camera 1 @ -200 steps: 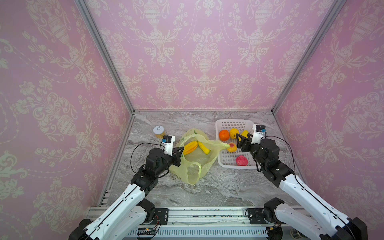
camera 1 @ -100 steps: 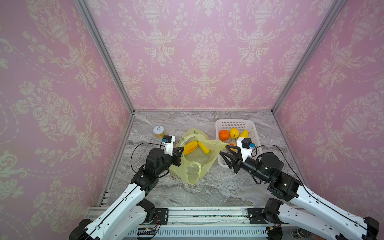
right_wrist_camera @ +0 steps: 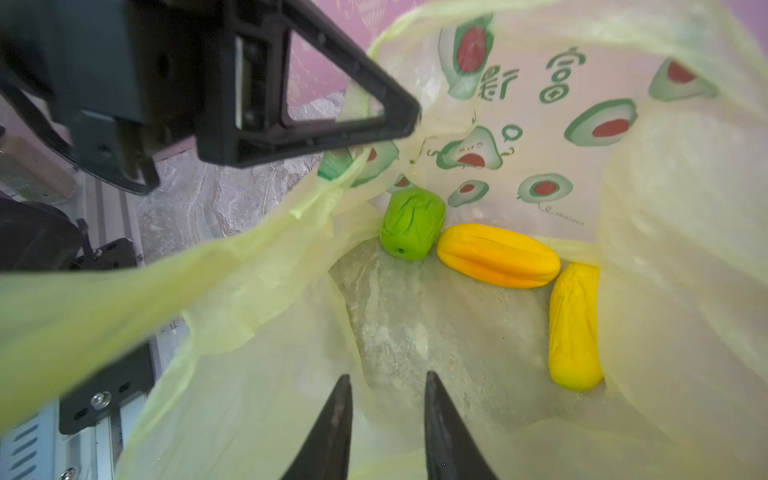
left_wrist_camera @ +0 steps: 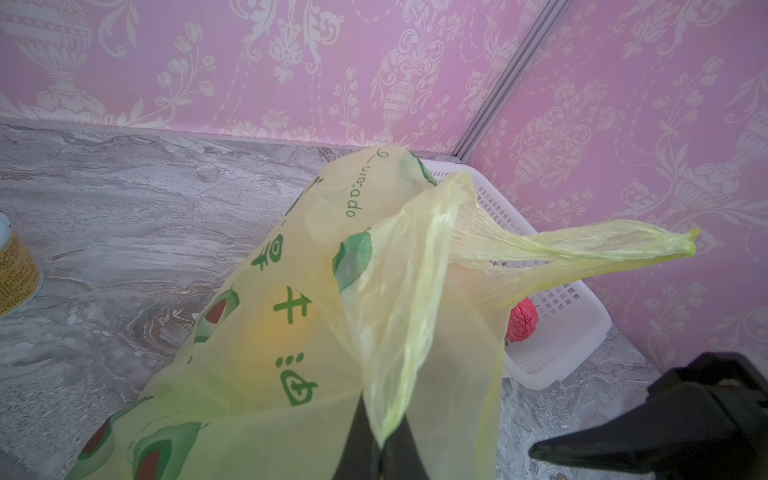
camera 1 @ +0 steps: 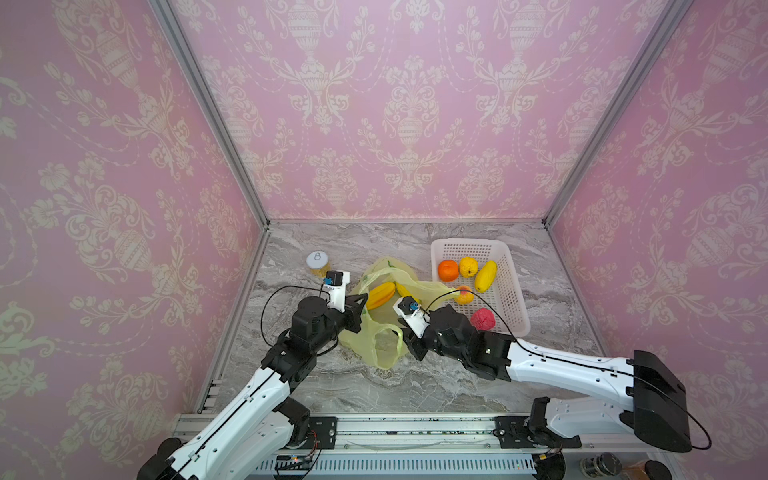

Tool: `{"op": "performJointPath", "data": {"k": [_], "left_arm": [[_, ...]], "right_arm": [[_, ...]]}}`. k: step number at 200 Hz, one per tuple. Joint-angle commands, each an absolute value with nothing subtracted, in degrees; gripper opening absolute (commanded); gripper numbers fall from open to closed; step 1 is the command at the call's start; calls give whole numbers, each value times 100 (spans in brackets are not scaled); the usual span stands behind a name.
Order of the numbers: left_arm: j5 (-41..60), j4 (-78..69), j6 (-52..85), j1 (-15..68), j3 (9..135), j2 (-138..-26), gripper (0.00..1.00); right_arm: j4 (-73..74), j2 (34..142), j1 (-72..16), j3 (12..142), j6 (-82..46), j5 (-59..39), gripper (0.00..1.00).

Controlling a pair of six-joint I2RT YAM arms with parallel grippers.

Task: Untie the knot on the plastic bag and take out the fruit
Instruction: 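Move the open right gripper back over the bag mouth, then lower the right gripper into the bag and grasp the green fruit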

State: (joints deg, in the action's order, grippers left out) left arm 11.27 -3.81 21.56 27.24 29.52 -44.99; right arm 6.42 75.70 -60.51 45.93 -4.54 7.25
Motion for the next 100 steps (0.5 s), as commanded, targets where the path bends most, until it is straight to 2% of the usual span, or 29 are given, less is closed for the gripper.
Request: {"op": "performJointPath", "data": {"k": [1,34,59,74,100], "left_arm": [[1146,-479,2209,2760,2944,-4456,2],[1103,-475,2198,2764,2927,-4408,2],[1123,-477,2206,2760,2935,-4412,2],[1144,-470,2206,2760,2944,-4404,2],[1130,-457,2197,2760,2935,-4369,2]], "right_arm": [[1032,7903,-6047,4851,-551,1004,27],[1377,8625,-5845,5001,-932,837,28],[1740,9291,-5684,5221,-1378,569,33],[1997,9677,-5638,5381,-1648,342,38],[2261,10375,-5617,5765,-1942,122,55]]}}
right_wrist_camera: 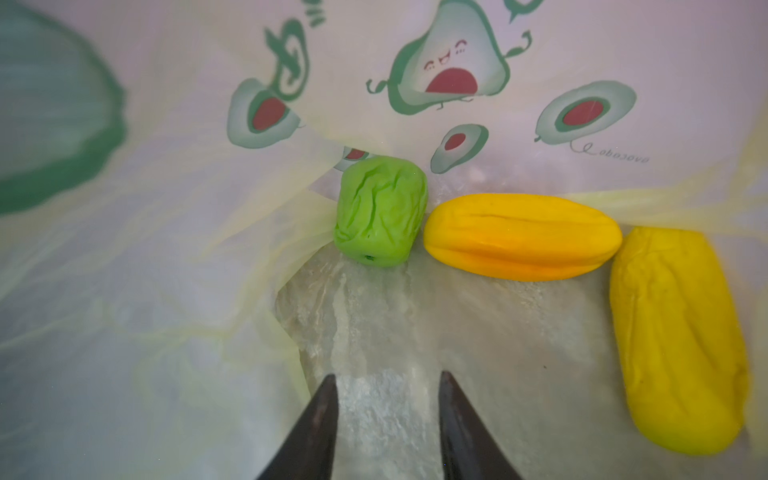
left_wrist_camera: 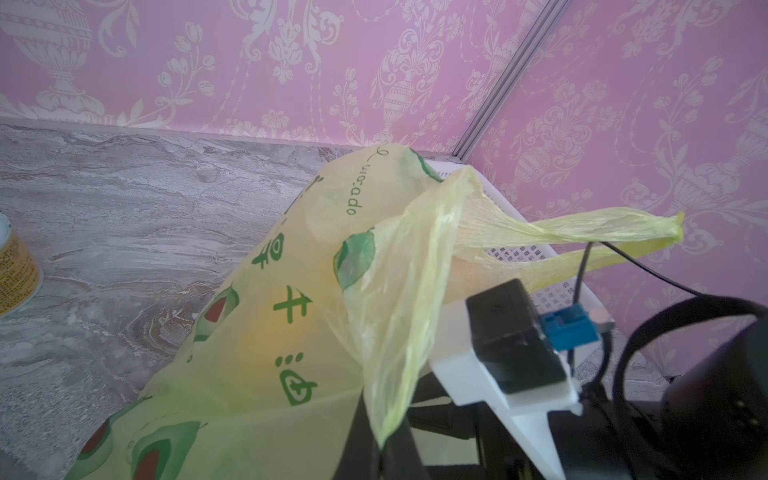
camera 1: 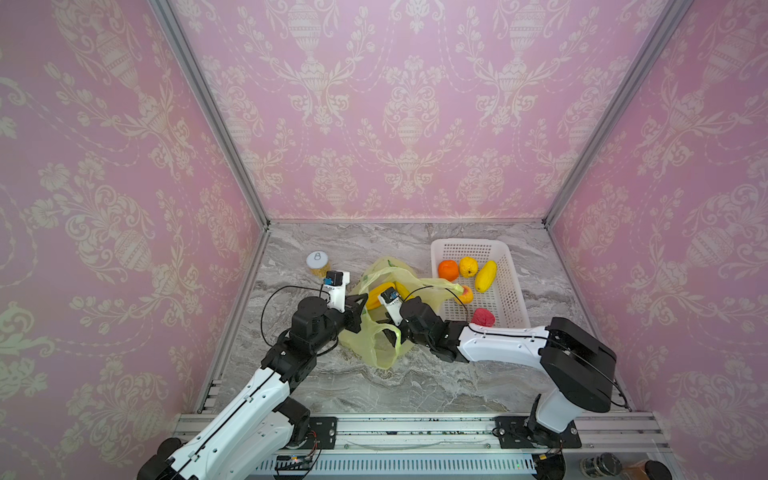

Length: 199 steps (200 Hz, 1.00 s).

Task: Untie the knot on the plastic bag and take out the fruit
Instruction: 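Lower the right gripper into the bag and grasp the green fruit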

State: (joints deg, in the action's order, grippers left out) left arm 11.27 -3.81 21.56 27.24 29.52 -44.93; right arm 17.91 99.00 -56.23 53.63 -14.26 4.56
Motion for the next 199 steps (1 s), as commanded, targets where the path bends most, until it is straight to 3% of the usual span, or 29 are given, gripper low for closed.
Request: {"op": "performJointPath", "data": {"k": [1,49,98,133,175,199], "left_arm": [[1132,-457,2197,2760,2935,-4368,2],[1176,-448,2197,2759,2961,-4370,2],[1324,-483,2193,2755,2993,-4436,2],[1339,-484,2189,2760,2997,-4453,1],[1267,-468,2182,2760,2977,-4414,2],[1175,-398,2163,2760,2988,-4393,2]], "right_arm": [[2260,10395,-5616,5783,-1951,123,55],[2426,11471,-5581,6654,-2256,265,87],[2070,12446,-5581,7694,-2394,704,92],[1856,12831,-5574,8071,-2493,640,82],[1889,12523,-5570,7837,-2483,677,53],[2012,12090,-5572,7478,-2498,666,43]]}}
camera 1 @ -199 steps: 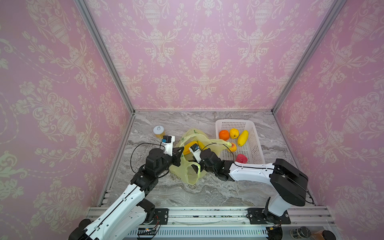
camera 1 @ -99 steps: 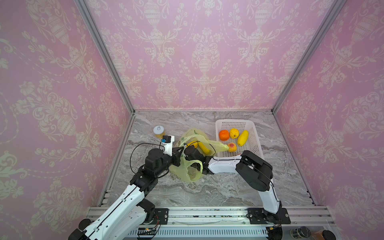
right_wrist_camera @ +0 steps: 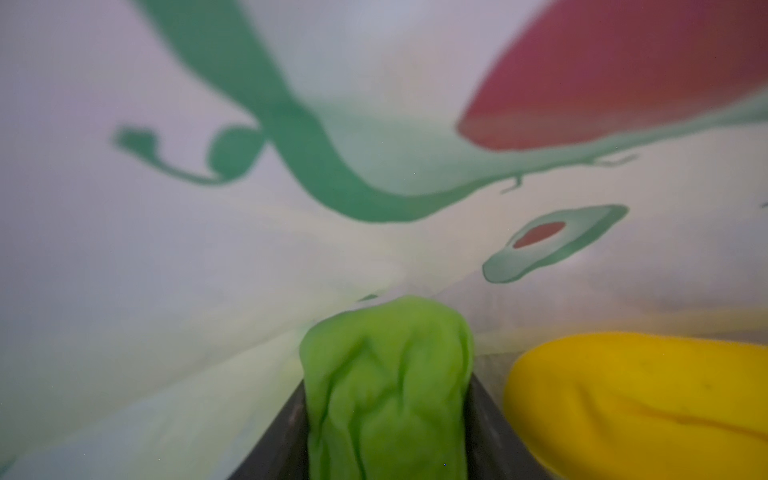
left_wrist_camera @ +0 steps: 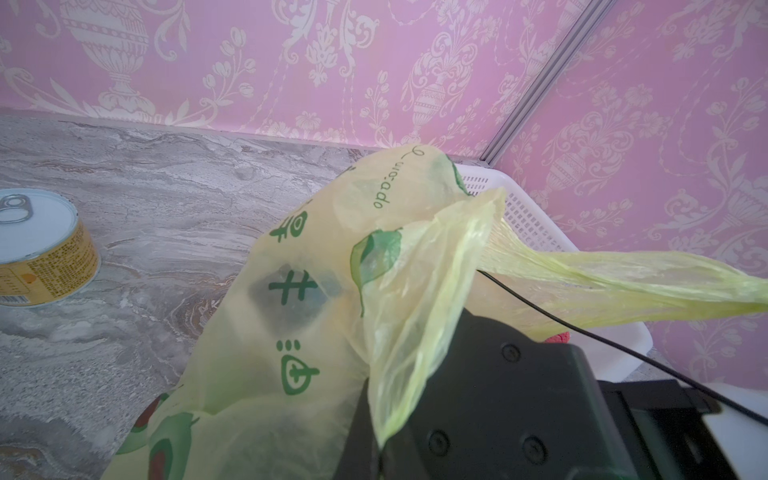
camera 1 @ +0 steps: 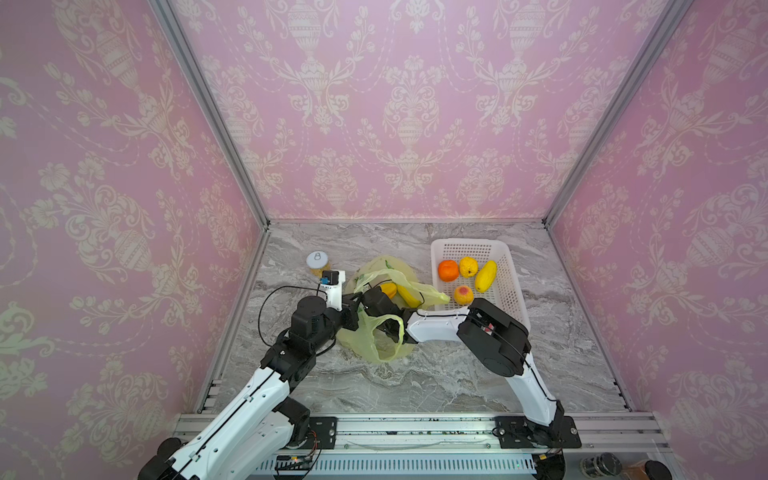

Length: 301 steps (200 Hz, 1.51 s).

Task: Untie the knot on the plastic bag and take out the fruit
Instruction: 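Lower the right gripper into the bag and grasp the green fruit, then lift the green fruit out with the right gripper over the basket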

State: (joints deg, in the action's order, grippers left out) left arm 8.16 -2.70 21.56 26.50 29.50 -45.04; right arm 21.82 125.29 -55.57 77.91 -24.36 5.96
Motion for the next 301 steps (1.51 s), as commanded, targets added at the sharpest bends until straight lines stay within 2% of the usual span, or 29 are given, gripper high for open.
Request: {"op": "performJointPath", "data": {"k": [1,62,135,215,254,301], "left_arm": [[1168,-397,2162,2760,2988,-4385,2],[995,-299,2138,2759,2997,-4405,2],[918,-272,2135,2759,2990,-4402,2],[957,-323,2153,2760,2979,-4428,2],[984,-352,2162,2760,2979,-4491,2],[959,-351,2162,2760,2954,-4421,2]], "right_arm": [[2017,12079,-5572,7461,-2497,667,43],[2352,10518,-5572,6166,-2452,695,28],[2176,7994,-5699,4707,-1944,1200,26],[1380,4933,-5466,3366,-1273,2939,22],[788,4557,-4614,3150,-1688,3228,17],[580,5117,-3578,3078,-2405,2594,17]]}}
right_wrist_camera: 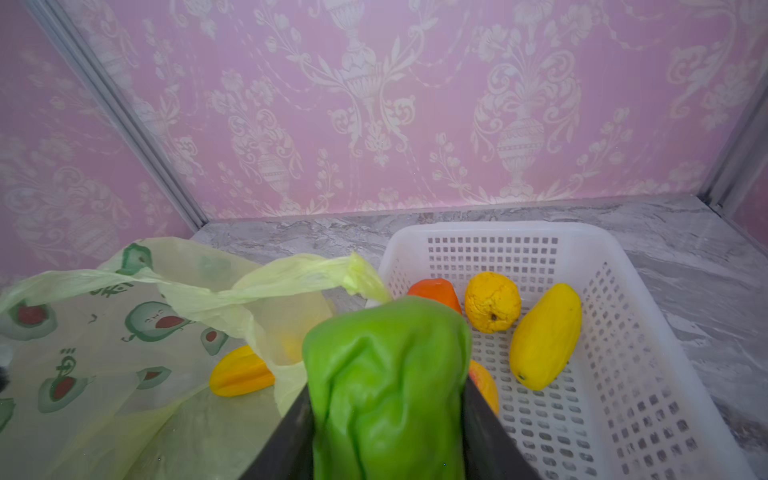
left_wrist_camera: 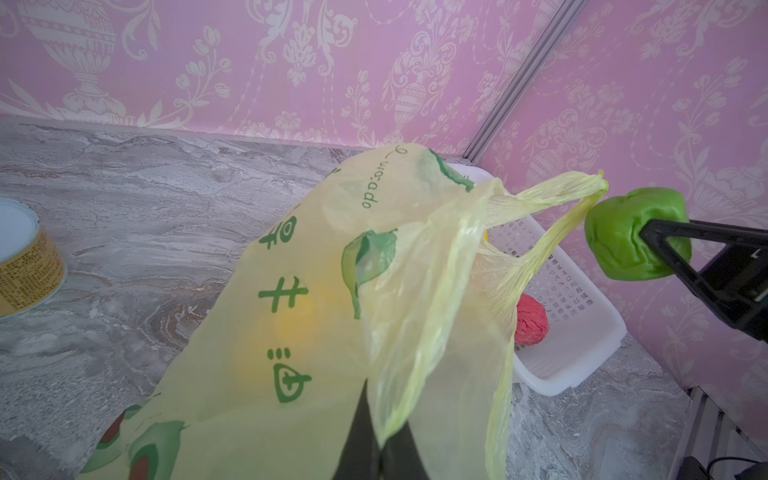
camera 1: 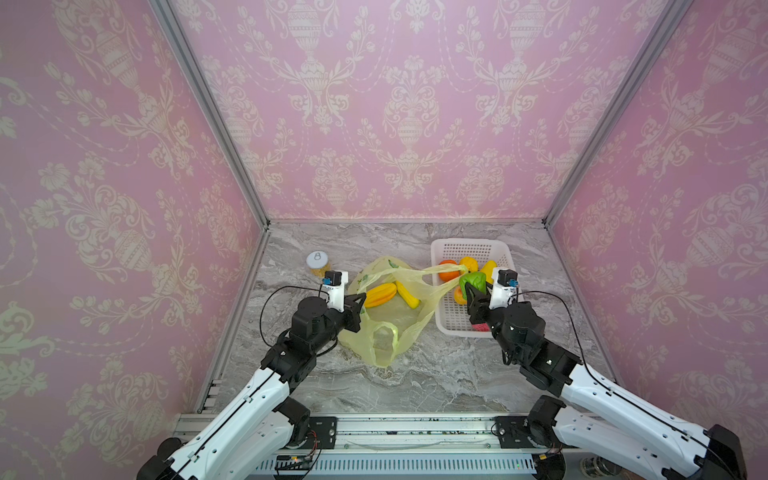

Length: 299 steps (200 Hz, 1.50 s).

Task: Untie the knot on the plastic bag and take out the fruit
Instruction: 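Lift the green fruit out with the right gripper over the basket, then lower the green fruit into the basket and open the right gripper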

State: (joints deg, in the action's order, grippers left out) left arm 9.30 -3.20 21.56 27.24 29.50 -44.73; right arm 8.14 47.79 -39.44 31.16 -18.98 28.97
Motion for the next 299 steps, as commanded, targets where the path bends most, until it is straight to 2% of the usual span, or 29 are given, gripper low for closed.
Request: {"op": "performJointPath", "data": {"k": [1,80,110,162,176,195,250,272,299], "left_arm": [[959,-351,2162,2760,2954,-4421,2],[967,-353,2153,2760,2961,-4430,2],[1002,-352,2162,2758,2979,-4469,2],[992,-360,2160,2760,2966,-4456,2],[1002,-360,2162,2760,2971,-4459,2],[997,-352,2158,2760,2971,-4434,2],[1002,-369,2153,2760,2967,-4492,2],[989,-368,2153,2760,2972,-4466,2],[965,-378,2145,2760,2953,-4481,2]], "right_arm": [[580,5138,-3560,3081,-2420,2572,17],[573,7214,-3085,3782,-2824,1560,16],[680,7880,-3063,4055,-2825,1084,19],[632,8827,-2845,4489,-2945,875,21],[668,8986,-2795,4525,-2985,769,29],[699,9028,-2786,4547,-2955,653,49],[703,8336,-2787,4259,-2825,834,83],[627,7817,-2786,4053,-2781,965,88],[532,6895,-2787,3731,-2733,1236,84]]}}
